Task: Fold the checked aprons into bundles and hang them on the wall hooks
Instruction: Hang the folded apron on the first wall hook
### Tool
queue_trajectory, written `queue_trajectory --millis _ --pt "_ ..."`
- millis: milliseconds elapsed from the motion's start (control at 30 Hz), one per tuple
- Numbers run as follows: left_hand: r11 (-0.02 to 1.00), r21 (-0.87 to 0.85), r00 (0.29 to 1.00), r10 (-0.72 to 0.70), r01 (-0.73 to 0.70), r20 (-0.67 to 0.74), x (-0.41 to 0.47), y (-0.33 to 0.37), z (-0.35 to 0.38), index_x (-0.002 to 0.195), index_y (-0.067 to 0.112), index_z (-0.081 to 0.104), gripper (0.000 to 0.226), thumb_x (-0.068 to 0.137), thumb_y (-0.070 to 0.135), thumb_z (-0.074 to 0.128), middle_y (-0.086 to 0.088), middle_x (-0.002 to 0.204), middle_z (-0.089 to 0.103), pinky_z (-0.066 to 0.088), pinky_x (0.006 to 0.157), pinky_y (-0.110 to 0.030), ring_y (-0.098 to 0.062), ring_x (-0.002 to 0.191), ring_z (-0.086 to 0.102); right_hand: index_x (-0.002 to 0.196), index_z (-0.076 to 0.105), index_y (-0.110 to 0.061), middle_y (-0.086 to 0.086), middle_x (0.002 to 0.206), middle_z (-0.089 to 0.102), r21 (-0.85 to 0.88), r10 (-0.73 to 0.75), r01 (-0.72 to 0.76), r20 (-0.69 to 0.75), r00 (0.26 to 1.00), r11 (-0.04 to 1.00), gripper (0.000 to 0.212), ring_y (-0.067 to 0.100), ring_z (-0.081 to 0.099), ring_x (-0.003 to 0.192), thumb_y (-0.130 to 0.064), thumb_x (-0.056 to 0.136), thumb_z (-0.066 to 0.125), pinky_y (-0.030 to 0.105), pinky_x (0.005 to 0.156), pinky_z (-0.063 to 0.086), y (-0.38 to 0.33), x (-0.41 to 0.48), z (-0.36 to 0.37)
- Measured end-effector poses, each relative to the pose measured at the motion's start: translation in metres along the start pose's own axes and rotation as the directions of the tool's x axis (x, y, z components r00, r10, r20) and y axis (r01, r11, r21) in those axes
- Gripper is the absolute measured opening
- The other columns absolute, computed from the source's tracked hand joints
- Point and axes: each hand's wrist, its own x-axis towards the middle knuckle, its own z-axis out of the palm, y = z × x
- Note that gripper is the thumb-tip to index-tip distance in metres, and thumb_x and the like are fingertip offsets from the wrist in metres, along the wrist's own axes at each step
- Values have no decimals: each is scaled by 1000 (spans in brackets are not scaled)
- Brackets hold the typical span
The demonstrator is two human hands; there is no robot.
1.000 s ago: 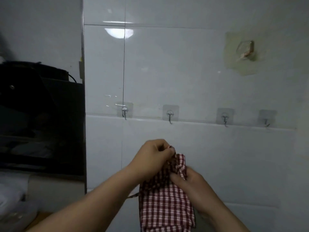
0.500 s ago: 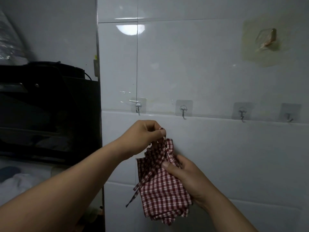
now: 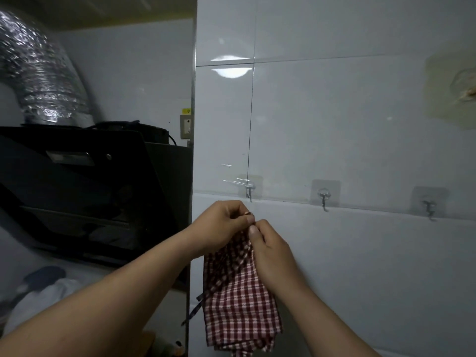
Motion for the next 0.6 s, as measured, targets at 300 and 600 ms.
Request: queue_trajectory --millis 300,600 --pt "997 -59 972 -65 53 -226 30 -1 -8 90 18 74 20 101 33 67 1 87 77 60 81 -36 -16 86 74 86 53 -24 -2 75 61 -108 15 -38 -200 980 993 35 15 59 71 -49 106 39 39 65 48 -28 40 6" --pt "982 166 973 -55 94 -225 50 3 -17 90 9 70 27 101 33 64 -5 89 72 56 79 -41 -21 86 67 83 54 -20 0 86 62 -303 87 -167 -262 961 938 34 22 56 77 -36 106 35 35 60 35 -42 62 8"
